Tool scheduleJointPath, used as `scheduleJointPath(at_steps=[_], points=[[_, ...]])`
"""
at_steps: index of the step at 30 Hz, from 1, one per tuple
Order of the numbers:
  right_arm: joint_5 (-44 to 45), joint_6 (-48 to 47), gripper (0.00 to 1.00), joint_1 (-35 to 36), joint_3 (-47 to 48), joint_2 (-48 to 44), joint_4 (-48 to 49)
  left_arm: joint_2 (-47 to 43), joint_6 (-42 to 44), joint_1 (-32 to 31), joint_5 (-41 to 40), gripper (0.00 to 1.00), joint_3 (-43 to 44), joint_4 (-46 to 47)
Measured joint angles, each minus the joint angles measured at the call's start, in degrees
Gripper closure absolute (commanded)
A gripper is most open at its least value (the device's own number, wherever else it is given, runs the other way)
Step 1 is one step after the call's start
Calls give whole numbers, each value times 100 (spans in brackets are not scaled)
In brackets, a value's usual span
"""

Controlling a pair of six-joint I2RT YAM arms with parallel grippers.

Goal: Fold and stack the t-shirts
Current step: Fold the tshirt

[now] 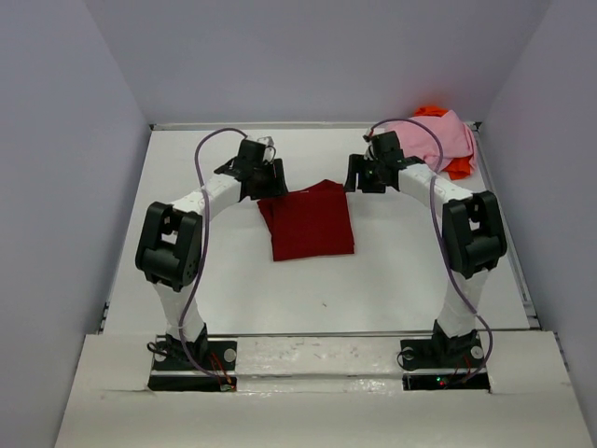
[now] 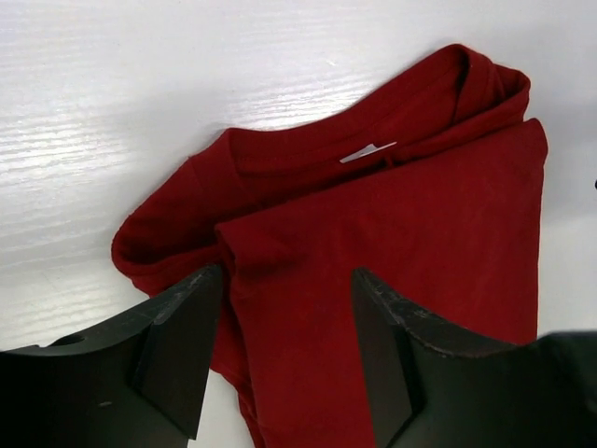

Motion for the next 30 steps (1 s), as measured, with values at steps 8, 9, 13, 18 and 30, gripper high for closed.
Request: scheduleJointPath(at_steps=[8,9,13,18,30], points=[[-275,2,38,-68,299,592,170,63,-120,-68,-13,40,-216,184],[-306,0,39,-68,372,684,192,101,-129,-68,-15,42,-216,214],[-341,-2,46,-68,599,933,260,280,-173,-68,-39,49,-216,313],[-457,24,60,-68,750,1126,286,439,-197,-68,-70,56,-216,339],[-868,219,57,-68,645,1095,310,461,-282,-74,-28,71,-118,479]])
